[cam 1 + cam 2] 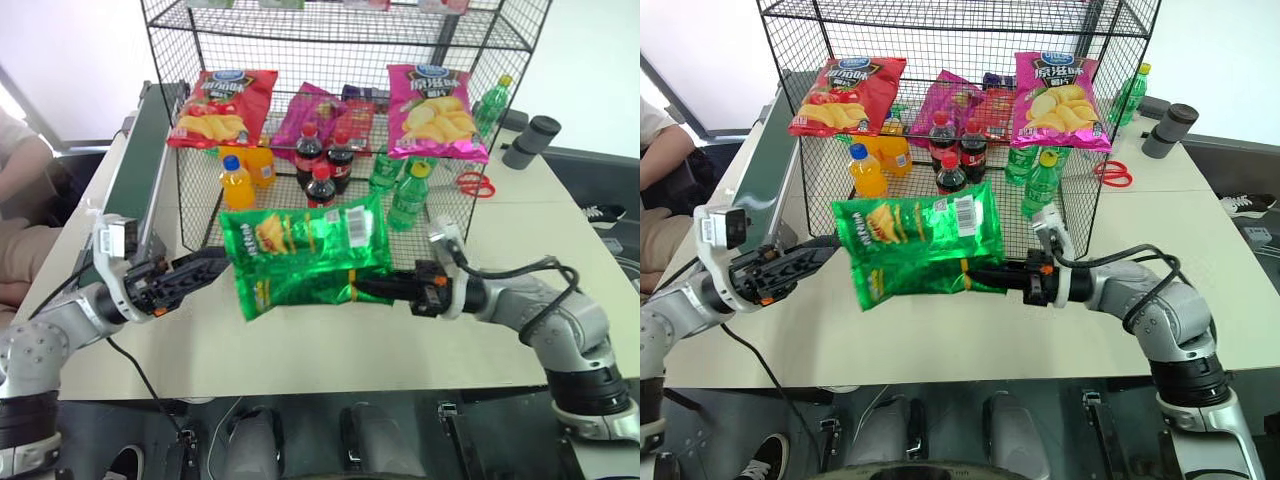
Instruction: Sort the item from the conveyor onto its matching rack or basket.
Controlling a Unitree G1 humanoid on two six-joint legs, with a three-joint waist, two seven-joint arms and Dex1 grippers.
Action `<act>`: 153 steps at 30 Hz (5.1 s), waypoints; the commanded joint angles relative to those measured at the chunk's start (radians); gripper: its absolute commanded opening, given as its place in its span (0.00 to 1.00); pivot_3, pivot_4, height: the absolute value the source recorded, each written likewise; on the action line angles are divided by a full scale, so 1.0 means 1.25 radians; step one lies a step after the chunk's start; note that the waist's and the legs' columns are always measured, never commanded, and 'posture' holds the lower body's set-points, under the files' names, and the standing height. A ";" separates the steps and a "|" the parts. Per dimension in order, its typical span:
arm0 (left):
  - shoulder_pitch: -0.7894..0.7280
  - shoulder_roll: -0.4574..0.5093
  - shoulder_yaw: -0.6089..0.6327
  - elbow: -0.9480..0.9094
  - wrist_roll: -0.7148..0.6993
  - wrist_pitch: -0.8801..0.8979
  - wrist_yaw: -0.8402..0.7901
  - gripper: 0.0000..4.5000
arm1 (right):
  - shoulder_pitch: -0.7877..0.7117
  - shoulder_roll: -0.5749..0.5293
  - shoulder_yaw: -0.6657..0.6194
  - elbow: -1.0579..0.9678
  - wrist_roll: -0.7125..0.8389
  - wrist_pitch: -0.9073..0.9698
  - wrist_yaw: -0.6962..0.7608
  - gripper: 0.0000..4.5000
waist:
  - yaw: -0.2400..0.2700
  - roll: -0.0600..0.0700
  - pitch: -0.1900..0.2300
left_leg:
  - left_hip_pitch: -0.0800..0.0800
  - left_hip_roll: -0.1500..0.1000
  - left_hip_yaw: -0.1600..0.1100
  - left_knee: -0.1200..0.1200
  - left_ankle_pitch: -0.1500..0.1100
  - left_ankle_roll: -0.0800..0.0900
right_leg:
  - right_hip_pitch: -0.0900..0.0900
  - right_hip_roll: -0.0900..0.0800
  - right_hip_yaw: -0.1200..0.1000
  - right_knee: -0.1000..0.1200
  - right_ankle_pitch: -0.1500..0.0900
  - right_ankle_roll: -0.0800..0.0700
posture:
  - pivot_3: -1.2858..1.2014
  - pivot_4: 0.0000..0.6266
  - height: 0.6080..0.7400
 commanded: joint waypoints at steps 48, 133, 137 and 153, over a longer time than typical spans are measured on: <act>-0.084 -0.267 -0.146 -0.068 0.572 -0.640 0.256 0.99 | -0.528 0.150 0.260 0.593 -1.286 -0.681 -0.771 0.00 | -0.016 0.001 0.000 | 0.000 0.000 0.003 -0.001 0.005 -0.008 | -0.002 0.000 0.001 0.001 0.000 0.001 | 0.52 0.24 1.00; -0.063 -0.311 -0.200 -0.074 0.624 -0.707 0.287 1.00 | -0.385 0.189 0.226 0.384 -0.950 -0.746 -0.489 0.01 | -0.024 0.001 0.000 | 0.000 0.001 0.002 -0.001 0.004 -0.007 | -0.001 0.000 0.001 0.001 0.000 0.001 | 0.52 0.24 1.00; -0.063 -0.315 -0.203 -0.071 0.623 -0.708 0.290 1.00 | -0.407 0.194 0.241 0.417 -0.974 -0.753 -0.510 0.01 | -0.024 0.001 0.000 | 0.000 0.001 0.002 -0.001 0.004 -0.007 | -0.001 0.000 0.001 0.001 0.000 0.001 | 0.52 0.24 1.00; -0.062 -0.311 -0.210 -0.077 0.627 -0.708 0.295 1.00 | -0.431 0.207 0.167 0.357 -0.872 -0.824 -0.532 0.01 | -0.023 0.001 0.000 | 0.000 0.001 0.002 -0.001 0.004 -0.007 | -0.001 0.000 0.001 0.001 0.000 0.001 | 0.52 0.24 1.00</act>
